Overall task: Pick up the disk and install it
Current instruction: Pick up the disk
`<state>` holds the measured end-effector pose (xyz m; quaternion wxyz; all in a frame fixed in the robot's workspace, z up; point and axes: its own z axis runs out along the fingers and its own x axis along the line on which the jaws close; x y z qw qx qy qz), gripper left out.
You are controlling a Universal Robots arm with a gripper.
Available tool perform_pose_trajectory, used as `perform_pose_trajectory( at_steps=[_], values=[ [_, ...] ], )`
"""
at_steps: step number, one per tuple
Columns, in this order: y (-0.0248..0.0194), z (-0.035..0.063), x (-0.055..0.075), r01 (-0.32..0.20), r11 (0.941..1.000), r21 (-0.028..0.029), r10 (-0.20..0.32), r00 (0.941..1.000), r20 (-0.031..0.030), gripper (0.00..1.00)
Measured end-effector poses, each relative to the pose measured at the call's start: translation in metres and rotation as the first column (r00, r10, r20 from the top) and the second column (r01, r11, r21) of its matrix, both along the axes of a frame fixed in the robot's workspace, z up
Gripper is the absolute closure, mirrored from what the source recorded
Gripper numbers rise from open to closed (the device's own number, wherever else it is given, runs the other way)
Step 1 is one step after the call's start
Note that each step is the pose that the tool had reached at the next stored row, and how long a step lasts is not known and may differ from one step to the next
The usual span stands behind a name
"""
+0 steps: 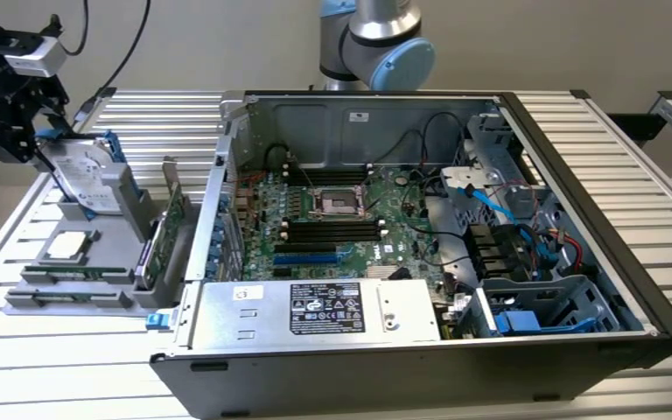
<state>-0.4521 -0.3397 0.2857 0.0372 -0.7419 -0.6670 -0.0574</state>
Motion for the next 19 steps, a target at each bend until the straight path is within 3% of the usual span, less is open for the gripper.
perform_pose_trajectory(
  at_steps=[10, 11, 15, 17, 19],
  values=[
    [0.0001, -0.0001, 0.0000, 0.000, 1.0000, 0.0000, 0.000, 1.0000, 0.0001, 0.31],
    [0.0001, -0.0001, 0.0000, 0.000, 1.0000, 0.0000, 0.000, 1.0000, 0.0001, 0.38],
    [0.0001, -0.0001, 0.0000, 0.000, 1.0000, 0.0000, 0.000, 1.0000, 0.0000, 0.38],
    [0.0001, -0.0001, 0.0000, 0.000, 1.0000, 0.0000, 0.000, 1.0000, 0.0001, 0.47],
    [0.0001, -0.0001, 0.0000, 0.000, 1.0000, -0.0001, 0.000, 1.0000, 0.0000, 0.47]
  ],
)
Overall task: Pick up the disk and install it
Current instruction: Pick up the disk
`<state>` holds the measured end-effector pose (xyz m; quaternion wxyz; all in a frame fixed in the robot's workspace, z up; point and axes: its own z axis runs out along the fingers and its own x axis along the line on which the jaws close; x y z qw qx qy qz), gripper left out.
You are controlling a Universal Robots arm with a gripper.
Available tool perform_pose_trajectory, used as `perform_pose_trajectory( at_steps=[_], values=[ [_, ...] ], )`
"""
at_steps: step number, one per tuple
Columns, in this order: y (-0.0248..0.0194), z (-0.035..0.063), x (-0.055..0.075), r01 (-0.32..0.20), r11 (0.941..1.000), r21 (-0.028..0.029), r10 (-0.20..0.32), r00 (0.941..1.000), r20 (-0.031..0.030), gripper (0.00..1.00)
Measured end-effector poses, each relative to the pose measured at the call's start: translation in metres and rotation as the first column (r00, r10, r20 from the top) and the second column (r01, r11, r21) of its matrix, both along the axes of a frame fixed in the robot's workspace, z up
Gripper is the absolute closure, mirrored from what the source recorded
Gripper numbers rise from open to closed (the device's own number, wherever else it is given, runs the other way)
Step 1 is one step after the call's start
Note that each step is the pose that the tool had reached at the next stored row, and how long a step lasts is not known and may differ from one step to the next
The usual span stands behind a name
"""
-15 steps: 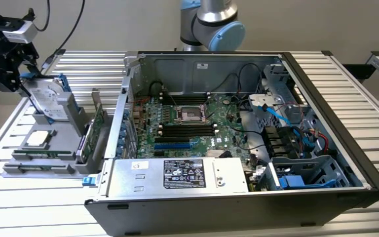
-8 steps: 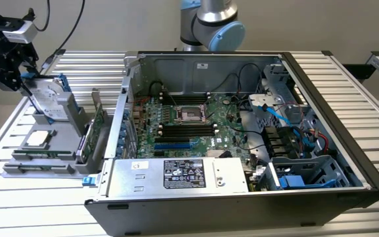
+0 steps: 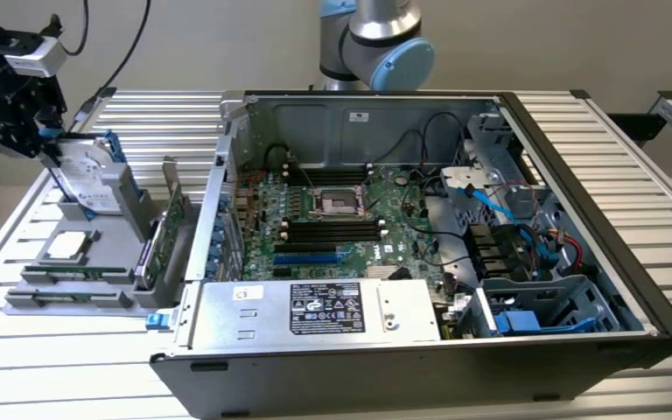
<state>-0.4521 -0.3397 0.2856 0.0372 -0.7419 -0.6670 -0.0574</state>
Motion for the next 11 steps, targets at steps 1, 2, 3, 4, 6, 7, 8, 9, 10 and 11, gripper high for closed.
perform_pose_trajectory(
  at_steps=[1, 2, 3, 4, 6, 7, 8, 9, 10, 11],
  values=[
    [0.0000, 0.0000, 0.0000, 0.000, 1.0000, 0.0001, 0.000, 1.0000, 0.0001, 0.54],
    [0.0000, 0.0000, 0.0000, 0.000, 1.0000, 0.0000, 0.000, 1.0000, 0.0000, 0.54],
    [0.0000, -0.0001, 0.0000, 0.000, 1.0000, 0.0001, 0.000, 1.0000, 0.0001, 0.54],
    [0.0000, -0.0001, 0.0000, 0.000, 1.0000, 0.0000, 0.000, 1.0000, 0.0000, 0.56],
    [0.0000, -0.0001, 0.0000, 0.000, 1.0000, 0.0001, 0.000, 1.0000, 0.0001, 0.56],
    [0.0000, -0.0001, 0.0000, 0.000, 1.0000, 0.0001, 0.000, 1.0000, 0.0000, 0.63],
    [0.0000, -0.0001, 0.0000, 0.000, 1.0000, 0.0001, 0.000, 1.0000, 0.0000, 0.63],
    [0.0000, -0.0002, 0.0000, 0.000, 1.0000, 0.0000, 0.000, 1.0000, 0.0000, 0.63],
    [0.0000, -0.0002, 0.0000, 0.000, 1.0000, 0.0000, 0.000, 1.0000, 0.0000, 0.63],
    [0.0000, -0.0002, 0.0000, 0.000, 1.0000, 0.0000, 0.000, 1.0000, -0.0001, 0.63]
  ],
)
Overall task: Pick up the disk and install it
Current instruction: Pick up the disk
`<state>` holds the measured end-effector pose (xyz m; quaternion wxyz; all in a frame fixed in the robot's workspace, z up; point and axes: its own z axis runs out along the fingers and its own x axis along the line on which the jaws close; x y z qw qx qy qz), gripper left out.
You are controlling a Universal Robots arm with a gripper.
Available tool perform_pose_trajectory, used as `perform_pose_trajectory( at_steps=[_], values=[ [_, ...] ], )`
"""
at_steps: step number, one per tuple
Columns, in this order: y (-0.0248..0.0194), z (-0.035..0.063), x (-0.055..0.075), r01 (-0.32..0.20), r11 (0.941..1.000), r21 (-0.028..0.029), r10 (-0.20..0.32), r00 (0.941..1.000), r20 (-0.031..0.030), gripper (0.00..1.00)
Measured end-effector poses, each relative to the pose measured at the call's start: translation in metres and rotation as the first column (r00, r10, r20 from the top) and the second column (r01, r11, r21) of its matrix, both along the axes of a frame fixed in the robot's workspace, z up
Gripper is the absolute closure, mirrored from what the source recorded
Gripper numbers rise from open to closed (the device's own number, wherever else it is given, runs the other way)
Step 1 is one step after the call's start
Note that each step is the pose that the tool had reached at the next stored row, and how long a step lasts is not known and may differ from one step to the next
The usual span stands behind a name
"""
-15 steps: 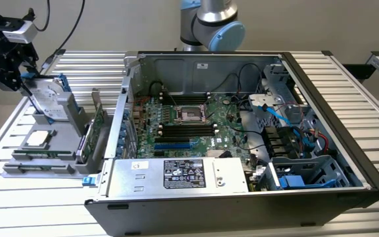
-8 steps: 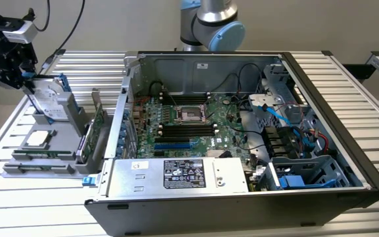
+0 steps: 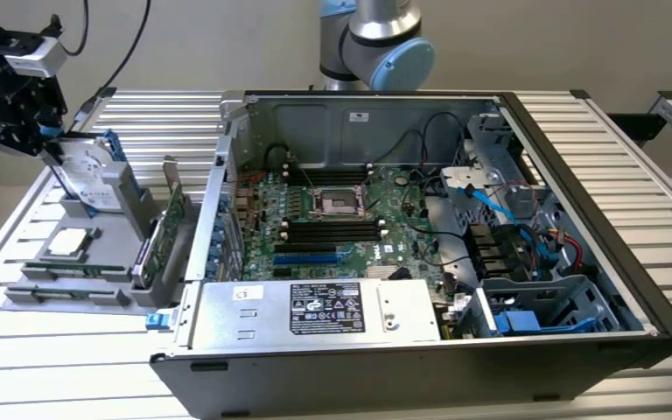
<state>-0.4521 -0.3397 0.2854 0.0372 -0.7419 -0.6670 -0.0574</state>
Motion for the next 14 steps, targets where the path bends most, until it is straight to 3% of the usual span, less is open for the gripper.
perform_pose_trajectory(
  at_steps=[14],
  values=[
    [-0.0004, -0.0007, -0.0005, 0.000, 1.0000, 0.0001, 0.000, 1.0000, 0.0001, 0.65]
  ],
)
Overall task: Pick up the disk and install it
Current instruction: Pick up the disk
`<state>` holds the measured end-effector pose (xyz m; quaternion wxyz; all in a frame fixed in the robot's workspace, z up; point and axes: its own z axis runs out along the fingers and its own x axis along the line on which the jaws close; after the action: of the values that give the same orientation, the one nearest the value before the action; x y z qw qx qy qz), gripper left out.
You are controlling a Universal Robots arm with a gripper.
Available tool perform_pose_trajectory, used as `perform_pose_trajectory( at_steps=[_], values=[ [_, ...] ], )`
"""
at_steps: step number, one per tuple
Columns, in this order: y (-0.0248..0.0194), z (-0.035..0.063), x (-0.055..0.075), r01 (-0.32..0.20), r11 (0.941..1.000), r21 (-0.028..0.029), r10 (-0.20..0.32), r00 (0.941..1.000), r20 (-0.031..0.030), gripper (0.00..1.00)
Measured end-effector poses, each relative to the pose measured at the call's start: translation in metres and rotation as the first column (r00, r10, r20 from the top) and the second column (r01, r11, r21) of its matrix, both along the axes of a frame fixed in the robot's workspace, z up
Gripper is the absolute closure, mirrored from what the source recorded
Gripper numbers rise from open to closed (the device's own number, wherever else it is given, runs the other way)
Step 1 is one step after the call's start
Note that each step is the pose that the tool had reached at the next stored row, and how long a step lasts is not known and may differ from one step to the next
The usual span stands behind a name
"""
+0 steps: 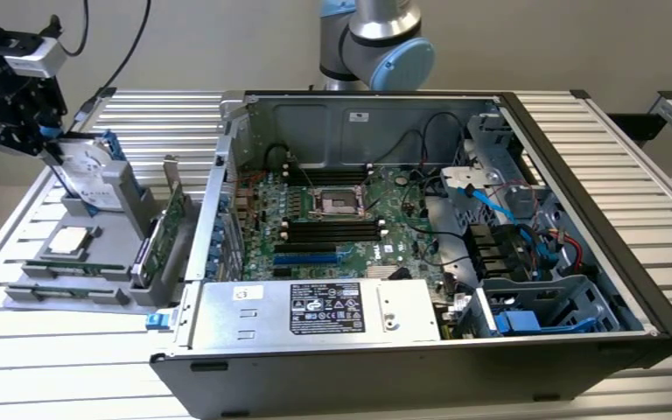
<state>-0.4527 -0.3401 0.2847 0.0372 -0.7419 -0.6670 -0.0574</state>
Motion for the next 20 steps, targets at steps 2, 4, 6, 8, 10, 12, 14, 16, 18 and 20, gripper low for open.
perform_pose_trajectory(
  at_steps=[2, 4, 6, 8, 10, 12, 14, 16, 18, 20],
  values=[
    [-0.0002, -0.0001, -0.0002, 0.000, 1.0000, -0.0001, 0.000, 1.0000, 0.0000, 0.65],
    [-0.0008, -0.0003, -0.0007, 0.000, 1.0000, -0.0001, 0.000, 1.0000, -0.0001, 0.65],
    [-0.0017, -0.0004, -0.0011, 0.000, 1.0000, 0.0000, 0.000, 1.0000, 0.0000, 0.65],
    [-0.0028, -0.0004, -0.0015, 0.000, 1.0000, 0.0001, 0.000, 1.0000, 0.0000, 0.65],
    [-0.0035, -0.0004, -0.0015, 0.000, 1.0000, 0.0001, 0.000, 1.0000, -0.0001, 0.65],
    [-0.0039, -0.0004, -0.0015, 0.000, 1.0000, 0.0000, 0.000, 1.0000, -0.0001, 0.65],
    [-0.0042, -0.0004, -0.0015, 0.000, 1.0000, 0.0004, 0.000, 1.0000, 0.0000, 0.66],
    [-0.0049, -0.0004, -0.0015, 0.000, 1.0000, 0.0006, 0.000, 1.0000, -0.0001, 0.66],
    [-0.0056, -0.0005, -0.0015, 0.000, 1.0000, 0.0010, 0.000, 1.0000, 0.0001, 0.66],
    [-0.0069, -0.0005, -0.0016, 0.000, 1.0000, 0.0018, 0.000, 1.0000, 0.0000, 0.66]
  ],
)
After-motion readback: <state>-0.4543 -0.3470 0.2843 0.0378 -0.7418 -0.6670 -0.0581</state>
